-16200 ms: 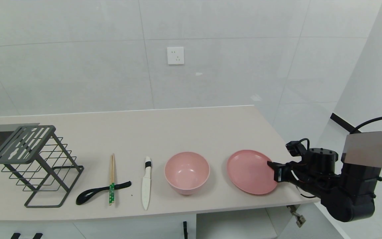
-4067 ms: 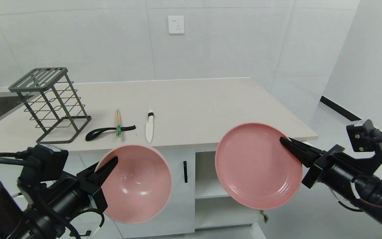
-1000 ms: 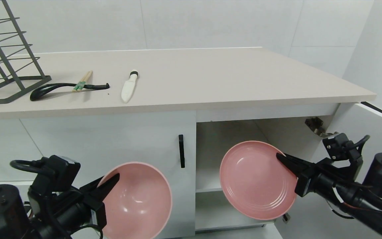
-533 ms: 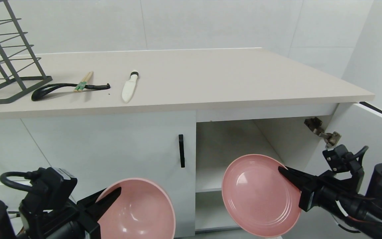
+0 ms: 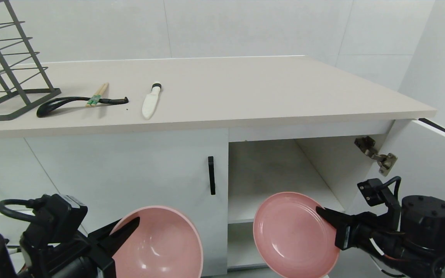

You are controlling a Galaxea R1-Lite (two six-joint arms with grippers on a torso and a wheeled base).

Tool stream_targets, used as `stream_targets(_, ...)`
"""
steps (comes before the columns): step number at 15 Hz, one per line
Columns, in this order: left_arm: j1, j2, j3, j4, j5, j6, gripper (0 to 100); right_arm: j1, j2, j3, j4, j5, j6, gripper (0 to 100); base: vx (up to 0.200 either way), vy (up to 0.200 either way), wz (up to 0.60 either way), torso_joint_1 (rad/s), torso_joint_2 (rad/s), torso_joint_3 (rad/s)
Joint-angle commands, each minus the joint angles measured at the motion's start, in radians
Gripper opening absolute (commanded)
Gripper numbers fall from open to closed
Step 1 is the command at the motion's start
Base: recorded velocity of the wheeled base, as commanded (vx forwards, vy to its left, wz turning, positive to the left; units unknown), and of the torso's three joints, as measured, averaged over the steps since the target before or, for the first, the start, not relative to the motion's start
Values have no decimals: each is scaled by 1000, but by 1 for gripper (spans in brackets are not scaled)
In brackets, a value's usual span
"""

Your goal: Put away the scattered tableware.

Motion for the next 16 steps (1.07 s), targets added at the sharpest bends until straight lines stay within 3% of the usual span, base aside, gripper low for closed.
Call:
stream_targets(1, 2, 20, 0, -4, 1, -2, 0, 5, 31, -3, -1, 0, 74, 0, 0, 0, 0, 0, 0, 0)
stream_targets(4, 23, 20, 0, -5, 1, -2, 0, 8, 108, -21, -1, 0, 128, 0, 0, 0, 0, 0, 0, 0)
stream_targets(16, 23, 14, 0, -7, 1, -1, 0, 33, 474, -414, -1, -4, 128, 0, 0, 0, 0, 0, 0, 0)
